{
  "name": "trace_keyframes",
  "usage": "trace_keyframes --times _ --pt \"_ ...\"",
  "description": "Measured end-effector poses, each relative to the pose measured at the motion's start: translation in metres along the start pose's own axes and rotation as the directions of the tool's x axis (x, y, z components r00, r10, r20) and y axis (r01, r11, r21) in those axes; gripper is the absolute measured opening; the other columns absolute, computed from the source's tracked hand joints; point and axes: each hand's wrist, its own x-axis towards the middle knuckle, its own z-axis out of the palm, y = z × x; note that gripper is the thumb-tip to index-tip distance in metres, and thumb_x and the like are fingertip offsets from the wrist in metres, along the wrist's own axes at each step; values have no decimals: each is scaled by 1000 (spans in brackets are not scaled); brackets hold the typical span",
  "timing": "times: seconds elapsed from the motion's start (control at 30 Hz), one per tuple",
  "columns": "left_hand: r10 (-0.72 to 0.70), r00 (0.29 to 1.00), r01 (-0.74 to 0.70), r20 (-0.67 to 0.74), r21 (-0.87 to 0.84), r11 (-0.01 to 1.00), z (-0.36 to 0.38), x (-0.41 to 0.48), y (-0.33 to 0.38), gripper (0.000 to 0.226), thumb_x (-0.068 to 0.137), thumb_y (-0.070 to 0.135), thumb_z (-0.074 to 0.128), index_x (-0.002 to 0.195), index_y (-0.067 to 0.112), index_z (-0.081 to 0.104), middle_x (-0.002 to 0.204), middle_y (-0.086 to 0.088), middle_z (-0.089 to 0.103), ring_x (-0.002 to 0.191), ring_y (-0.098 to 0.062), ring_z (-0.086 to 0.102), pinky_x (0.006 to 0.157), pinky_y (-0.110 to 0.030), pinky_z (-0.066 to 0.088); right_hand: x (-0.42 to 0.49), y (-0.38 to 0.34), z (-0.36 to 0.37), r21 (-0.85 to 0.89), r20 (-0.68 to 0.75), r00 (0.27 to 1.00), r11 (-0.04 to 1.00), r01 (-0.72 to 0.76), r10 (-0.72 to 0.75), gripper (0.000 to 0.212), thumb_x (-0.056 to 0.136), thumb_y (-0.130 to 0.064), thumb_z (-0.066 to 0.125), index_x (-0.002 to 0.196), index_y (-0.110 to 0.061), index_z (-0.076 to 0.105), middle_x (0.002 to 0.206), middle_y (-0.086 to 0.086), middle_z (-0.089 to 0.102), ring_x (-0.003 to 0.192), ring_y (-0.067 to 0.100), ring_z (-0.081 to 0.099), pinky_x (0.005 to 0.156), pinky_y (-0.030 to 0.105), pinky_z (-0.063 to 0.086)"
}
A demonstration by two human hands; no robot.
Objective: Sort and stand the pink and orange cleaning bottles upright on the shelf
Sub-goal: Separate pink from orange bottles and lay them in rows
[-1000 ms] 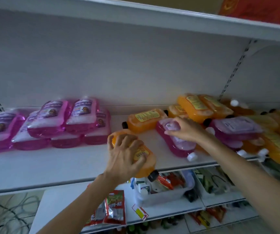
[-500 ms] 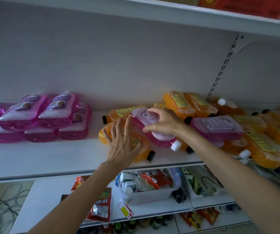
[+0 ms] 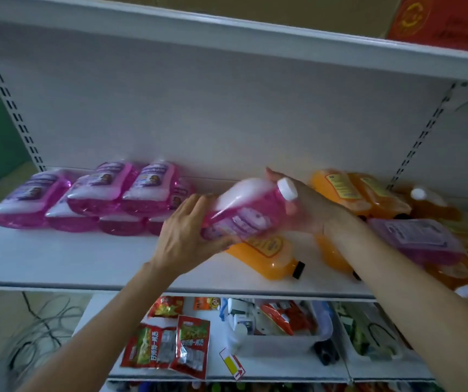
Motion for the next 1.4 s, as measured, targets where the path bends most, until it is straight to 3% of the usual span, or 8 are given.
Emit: trace_keyframes --times 0.17,0.37,0.53,0.63,0.73,0.93,1.17,1.4 --pt "-523 850 454 -52 -429 781 -32 -24 -13 59 63 72 52 98 25 49 77 14 63 66 3 64 56 -20 54 35 -20 55 -4 -51 943 944 329 -329 49 71 -51 70 116 -36 57 92 -3 69 82 17 66 79 44 50" --pt "-729 683 571 -42 -591 569 -43 -55 -27 34 89 43 43 117 23 39 98 9 60 80 8 62 66 -10 48 94 20 139 -511 -99 832 745 428 -546 106 57 -46 84 143 -38 21 142 -1 40 124 19 49 97 43 48" --pt "-633 774 567 13 -459 684 -69 -79 -46 51 93 23 51 138 16 28 105 11 60 87 10 59 71 -5 43 115 20 164 -411 -90 773 730 546 -628 82 70 -20 80 135 -37 33 127 -13 50 107 -2 57 86 27 54" --pt "-548 836 543 34 92 834 -87 -102 -80 68 84 62 40 135 17 36 112 11 51 97 -4 48 83 -19 35 128 13 183 -523 66 769 635 569 -636 83 75 -15 78 137 -39 28 125 -10 46 104 -5 55 87 18 51" --pt "-418 907 354 49 446 822 -112 -121 -106 48 82 52 39 103 16 63 98 1 64 85 -20 60 70 -31 45 149 16 209 -689 218 756 451 567 -617 89 74 -23 78 140 -40 21 128 0 40 114 7 46 100 27 43" --pt "-271 961 221 57 435 873 -151 -154 -135 20 80 30 51 84 18 66 88 3 66 77 -17 61 65 -28 51 185 9 260 -690 323 816 470 550 -480 67 77 -27 76 134 -20 41 129 3 54 110 17 56 91 36 50" --pt "-206 978 195 -29 472 860 -164 -168 -150 24 78 28 56 98 15 55 89 -3 59 81 -19 50 73 -28 43 222 -5 285 -847 457 828 127 516 -325 60 88 -42 59 140 -17 41 140 10 44 126 25 43 102 37 38" --pt "-237 970 192 49 442 876 -161 -167 -154 27 80 26 55 102 13 62 91 -3 59 83 -19 52 74 -31 44 226 27 301 -769 573 535 -182 613 -621 28 66 7 71 92 -3 72 88 12 68 81 28 64 61 33 55"
